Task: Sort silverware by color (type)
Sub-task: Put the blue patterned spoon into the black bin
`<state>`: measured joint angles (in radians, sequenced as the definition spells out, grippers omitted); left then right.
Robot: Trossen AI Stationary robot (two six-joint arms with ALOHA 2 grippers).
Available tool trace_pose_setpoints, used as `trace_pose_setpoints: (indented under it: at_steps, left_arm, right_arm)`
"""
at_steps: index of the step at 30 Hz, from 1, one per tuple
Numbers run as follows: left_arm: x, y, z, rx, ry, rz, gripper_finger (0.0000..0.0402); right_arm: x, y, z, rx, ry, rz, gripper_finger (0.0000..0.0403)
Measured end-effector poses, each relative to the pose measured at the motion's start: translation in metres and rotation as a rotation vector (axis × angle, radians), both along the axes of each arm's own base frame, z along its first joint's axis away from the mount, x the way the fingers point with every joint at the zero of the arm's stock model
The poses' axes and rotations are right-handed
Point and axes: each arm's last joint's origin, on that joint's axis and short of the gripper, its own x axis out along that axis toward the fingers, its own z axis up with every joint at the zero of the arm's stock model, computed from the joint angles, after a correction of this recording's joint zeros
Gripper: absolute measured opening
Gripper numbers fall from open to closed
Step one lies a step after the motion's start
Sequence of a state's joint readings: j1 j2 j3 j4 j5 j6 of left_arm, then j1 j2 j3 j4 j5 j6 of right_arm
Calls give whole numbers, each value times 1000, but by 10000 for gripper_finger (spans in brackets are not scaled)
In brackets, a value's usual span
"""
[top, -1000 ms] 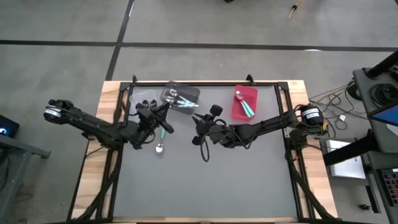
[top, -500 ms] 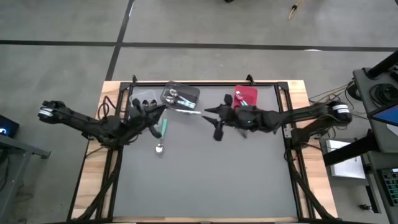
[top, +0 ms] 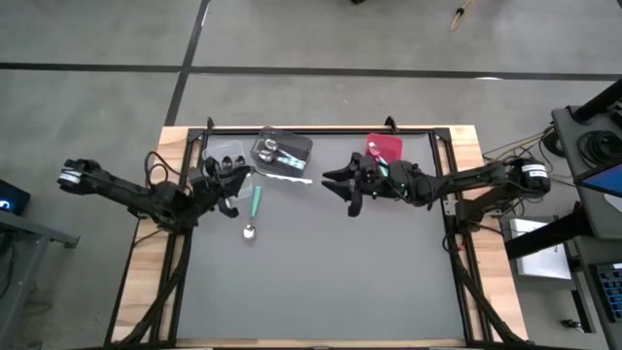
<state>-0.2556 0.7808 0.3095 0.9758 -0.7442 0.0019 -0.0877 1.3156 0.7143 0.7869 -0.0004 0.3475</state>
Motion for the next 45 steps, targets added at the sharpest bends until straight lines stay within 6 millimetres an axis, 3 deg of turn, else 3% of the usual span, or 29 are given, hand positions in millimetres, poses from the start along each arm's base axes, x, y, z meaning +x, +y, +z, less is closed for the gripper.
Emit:
trace_pose_setpoints:
  at_steps: [22,45]
  left_arm:
    - [11,9,-4,-65,-60,40,0]
    - [18,10,-6,-87,-95,63,0]
  right_arm:
    - [46,-12,11,-21,-58,7,130]
    - [58,-18,3,-26,-45,-14,121]
